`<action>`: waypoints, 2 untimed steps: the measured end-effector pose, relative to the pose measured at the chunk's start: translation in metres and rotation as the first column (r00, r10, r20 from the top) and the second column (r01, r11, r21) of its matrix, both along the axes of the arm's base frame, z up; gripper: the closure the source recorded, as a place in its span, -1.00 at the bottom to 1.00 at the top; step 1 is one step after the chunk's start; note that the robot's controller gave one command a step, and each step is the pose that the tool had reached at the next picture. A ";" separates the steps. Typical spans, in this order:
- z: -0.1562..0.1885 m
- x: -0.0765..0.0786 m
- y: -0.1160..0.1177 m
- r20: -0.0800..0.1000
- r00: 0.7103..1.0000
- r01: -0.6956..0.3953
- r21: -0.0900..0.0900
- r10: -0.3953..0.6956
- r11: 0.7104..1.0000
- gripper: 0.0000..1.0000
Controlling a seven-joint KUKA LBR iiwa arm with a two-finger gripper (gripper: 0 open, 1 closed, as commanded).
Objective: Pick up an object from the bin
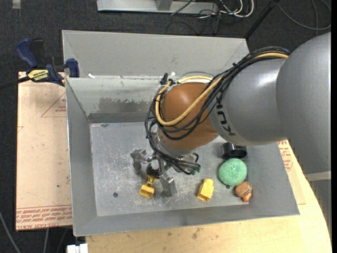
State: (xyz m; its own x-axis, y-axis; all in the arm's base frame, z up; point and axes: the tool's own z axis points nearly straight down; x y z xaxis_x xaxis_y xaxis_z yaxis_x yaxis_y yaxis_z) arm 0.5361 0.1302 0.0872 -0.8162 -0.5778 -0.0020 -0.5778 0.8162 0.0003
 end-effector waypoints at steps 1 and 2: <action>0.002 0.027 0.016 0.001 0.944 -0.329 0.001 0.329 0.944 1.00; 0.002 0.027 0.016 0.001 0.944 -0.329 0.002 0.329 0.944 1.00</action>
Offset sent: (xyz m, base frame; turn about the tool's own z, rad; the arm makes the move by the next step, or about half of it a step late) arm 0.0000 0.0000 0.0000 0.0000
